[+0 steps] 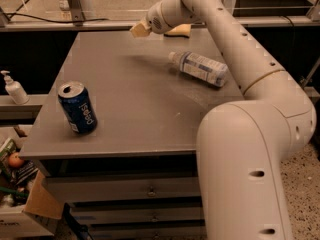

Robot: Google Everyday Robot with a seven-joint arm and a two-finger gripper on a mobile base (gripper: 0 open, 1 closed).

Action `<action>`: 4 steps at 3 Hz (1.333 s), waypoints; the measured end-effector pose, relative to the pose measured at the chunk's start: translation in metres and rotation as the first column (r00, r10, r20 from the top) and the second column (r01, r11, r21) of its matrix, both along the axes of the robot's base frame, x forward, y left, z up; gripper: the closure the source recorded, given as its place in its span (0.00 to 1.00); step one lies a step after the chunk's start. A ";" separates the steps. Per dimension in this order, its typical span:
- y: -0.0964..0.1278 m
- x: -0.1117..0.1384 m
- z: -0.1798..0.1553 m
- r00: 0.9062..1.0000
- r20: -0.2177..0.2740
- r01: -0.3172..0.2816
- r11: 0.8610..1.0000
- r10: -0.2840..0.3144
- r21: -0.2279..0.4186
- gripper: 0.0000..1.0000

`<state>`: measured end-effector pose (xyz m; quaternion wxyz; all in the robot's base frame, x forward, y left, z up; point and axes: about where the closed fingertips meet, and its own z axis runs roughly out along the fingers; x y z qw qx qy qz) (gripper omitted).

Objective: Move sponge near pepsi can

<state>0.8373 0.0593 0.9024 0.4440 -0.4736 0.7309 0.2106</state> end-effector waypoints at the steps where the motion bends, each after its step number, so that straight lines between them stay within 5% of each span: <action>1: -0.003 -0.017 0.005 1.000 0.013 -0.022 1.000 0.022 -0.006 1.00; 2: -0.013 -0.024 0.001 1.000 0.030 -0.005 0.998 0.007 -0.060 0.82; 4: -0.071 0.002 -0.012 0.986 0.038 0.166 0.980 -0.163 -0.108 0.36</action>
Offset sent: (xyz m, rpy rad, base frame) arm -0.0359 -0.0344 -0.0004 -0.1371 -0.0632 -0.0308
